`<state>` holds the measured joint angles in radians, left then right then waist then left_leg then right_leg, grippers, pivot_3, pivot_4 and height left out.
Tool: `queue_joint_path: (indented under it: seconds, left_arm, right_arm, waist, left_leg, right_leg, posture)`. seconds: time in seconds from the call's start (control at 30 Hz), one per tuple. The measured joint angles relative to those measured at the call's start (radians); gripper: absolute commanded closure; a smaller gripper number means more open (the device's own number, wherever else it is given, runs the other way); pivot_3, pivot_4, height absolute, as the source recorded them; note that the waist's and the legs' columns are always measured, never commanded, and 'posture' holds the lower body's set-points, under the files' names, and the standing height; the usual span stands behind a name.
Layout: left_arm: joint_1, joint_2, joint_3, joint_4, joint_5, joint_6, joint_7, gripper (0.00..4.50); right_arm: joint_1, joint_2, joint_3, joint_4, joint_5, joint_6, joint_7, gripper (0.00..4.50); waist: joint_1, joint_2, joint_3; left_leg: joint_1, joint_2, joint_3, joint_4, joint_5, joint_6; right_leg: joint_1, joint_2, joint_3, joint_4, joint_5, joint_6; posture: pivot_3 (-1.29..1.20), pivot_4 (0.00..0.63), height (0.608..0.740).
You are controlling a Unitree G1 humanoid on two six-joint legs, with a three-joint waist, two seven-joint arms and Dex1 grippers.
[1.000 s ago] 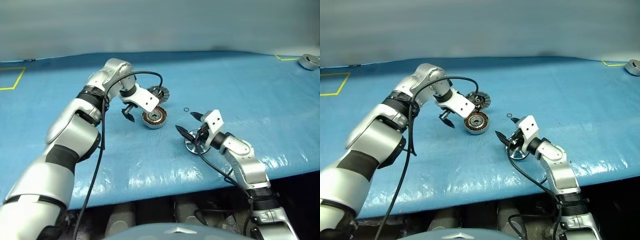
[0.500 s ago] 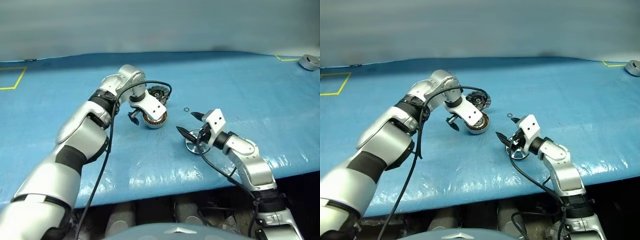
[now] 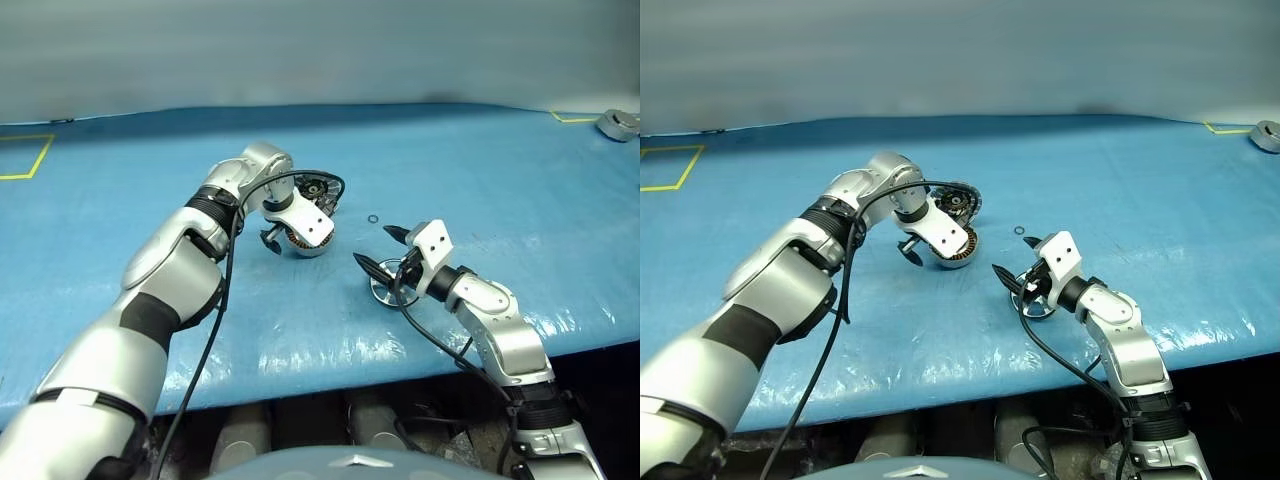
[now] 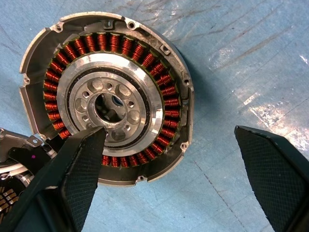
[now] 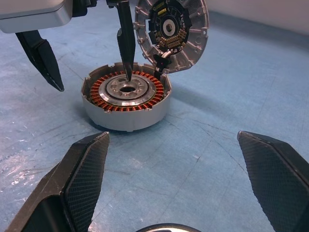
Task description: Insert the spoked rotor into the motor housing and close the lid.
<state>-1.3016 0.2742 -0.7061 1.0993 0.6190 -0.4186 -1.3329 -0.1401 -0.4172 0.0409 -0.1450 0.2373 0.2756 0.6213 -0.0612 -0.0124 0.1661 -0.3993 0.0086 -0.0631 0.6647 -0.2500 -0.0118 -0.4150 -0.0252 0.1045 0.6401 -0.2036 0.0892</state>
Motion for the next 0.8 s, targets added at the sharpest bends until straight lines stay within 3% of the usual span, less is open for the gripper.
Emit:
queue_joint_path:
  seconds: [0.63,0.73,0.8]
  left_arm:
    - [0.018,-0.026,-0.018,0.011,0.021,-0.042,0.013,0.0]
    - [0.019,-0.036,-0.039,0.036,0.05,-0.043,0.059,0.55]
    - [0.015,-0.042,-0.048,0.044,0.064,-0.043,0.094,1.18]
  right_arm:
    - [0.008,0.001,0.0,-0.002,0.001,-0.002,-0.015,0.03]
    - [0.01,0.002,0.0,-0.007,0.001,-0.002,-0.017,0.0]
    - [0.011,0.004,0.0,-0.015,0.001,-0.002,-0.019,0.0]
  waist:
    - [0.0,0.0,0.0]
    - [-0.001,0.0,0.0]
    - [-0.001,0.0,0.0]
  left_leg:
    - [0.001,0.0,0.0,0.001,0.0,0.0]
    - [0.001,0.0,0.0,0.001,0.0,0.0]
    - [0.002,0.0,0.0,0.001,0.0,0.0]
  right_leg:
    - [0.0,0.0,0.0,0.002,-0.001,0.0]
    - [0.0,0.0,0.0,0.002,-0.001,0.001]
    - [0.001,0.0,0.0,0.002,-0.001,0.001]
  posture:
    - [0.0,0.15,0.74]
    - [0.0,0.15,0.74]
    - [0.0,0.15,0.74]
